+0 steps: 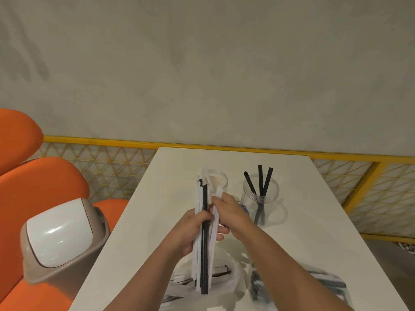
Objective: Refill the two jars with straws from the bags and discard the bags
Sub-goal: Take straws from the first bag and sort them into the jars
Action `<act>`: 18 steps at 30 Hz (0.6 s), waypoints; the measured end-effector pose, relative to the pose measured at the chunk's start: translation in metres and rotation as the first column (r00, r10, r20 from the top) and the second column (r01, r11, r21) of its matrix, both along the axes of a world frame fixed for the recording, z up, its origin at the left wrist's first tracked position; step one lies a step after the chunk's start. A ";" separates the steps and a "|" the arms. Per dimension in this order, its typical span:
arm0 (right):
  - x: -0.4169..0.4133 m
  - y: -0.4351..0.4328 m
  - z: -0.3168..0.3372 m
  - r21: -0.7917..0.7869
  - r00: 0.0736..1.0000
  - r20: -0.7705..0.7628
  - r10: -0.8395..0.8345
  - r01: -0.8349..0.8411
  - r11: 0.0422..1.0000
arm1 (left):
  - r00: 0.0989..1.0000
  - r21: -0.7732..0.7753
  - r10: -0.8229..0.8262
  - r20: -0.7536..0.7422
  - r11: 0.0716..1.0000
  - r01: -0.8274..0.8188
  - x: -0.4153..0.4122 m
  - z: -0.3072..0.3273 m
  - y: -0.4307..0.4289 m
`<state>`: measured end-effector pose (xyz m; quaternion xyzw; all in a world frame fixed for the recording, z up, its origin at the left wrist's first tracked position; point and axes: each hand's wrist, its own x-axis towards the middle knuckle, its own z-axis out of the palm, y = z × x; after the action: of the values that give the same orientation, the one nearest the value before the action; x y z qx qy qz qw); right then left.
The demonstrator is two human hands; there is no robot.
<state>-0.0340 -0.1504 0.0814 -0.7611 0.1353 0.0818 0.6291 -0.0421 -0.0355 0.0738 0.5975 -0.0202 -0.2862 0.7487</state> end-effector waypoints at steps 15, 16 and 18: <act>0.056 -0.027 0.069 0.387 0.766 0.498 -0.407 0.223 0.894 | 0.959 -0.050 0.276 -0.059 0.959 -0.279 0.037 -0.003 0.016; 0.061 -0.027 0.071 0.365 0.730 0.559 -0.393 0.209 0.907 | 0.962 -0.063 0.268 -0.054 0.961 -0.271 0.038 -0.002 0.016; 0.071 -0.024 0.068 0.308 0.716 0.608 -0.343 0.185 0.933 | 0.967 -0.094 0.248 -0.051 0.963 -0.252 0.039 -0.001 0.015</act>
<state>0.0365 -0.1744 0.1498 -0.6376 0.0055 -0.2648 0.7234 -0.0029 -0.0203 0.0725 0.5515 0.0557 -0.1994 0.8081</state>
